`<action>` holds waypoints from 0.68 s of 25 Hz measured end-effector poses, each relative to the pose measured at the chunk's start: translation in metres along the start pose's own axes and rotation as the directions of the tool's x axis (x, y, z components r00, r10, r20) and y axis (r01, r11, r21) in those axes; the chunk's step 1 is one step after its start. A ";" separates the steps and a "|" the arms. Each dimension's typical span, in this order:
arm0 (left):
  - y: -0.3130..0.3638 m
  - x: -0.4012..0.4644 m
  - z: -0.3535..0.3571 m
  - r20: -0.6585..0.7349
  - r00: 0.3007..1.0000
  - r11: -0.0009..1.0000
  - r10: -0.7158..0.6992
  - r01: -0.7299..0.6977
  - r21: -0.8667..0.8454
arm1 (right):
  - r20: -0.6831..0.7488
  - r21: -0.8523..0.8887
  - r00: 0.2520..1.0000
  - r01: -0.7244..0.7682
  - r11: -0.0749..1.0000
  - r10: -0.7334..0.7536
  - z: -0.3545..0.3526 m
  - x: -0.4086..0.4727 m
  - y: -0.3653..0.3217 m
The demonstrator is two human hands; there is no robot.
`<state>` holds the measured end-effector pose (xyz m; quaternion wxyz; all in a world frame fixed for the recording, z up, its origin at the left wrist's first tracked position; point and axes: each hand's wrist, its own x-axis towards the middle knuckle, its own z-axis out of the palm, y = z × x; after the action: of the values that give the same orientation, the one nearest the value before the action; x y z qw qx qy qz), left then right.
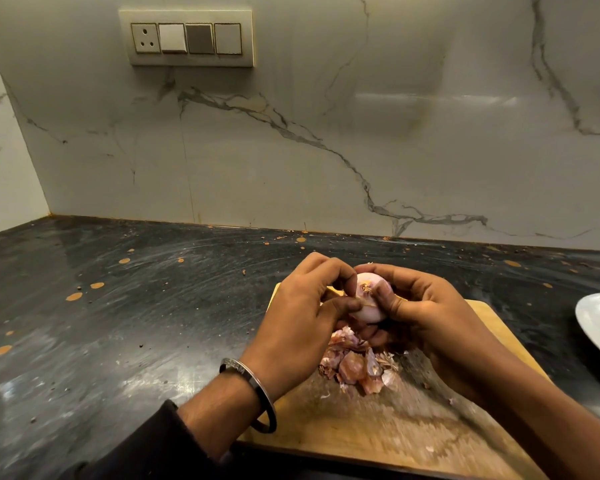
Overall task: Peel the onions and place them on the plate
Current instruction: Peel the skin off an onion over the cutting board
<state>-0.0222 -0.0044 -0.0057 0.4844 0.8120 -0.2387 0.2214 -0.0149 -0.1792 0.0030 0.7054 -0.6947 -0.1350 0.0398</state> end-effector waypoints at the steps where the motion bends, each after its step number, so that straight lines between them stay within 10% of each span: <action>1: 0.000 0.000 0.001 -0.010 1.000 1.000 0.015 -0.015 0.014 | 0.003 0.030 1.000 -0.014 0.999 0.014 0.000 0.001 0.000; 17: 0.005 -0.001 0.002 -0.065 0.990 0.988 0.125 -0.118 0.100 | 0.041 0.187 0.992 -0.124 0.975 0.119 0.002 0.003 0.000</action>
<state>-0.0254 -0.0076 -0.0037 0.4385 0.8100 -0.2594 0.2904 -0.0128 -0.1765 0.0035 0.7624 -0.6309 -0.0981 0.1056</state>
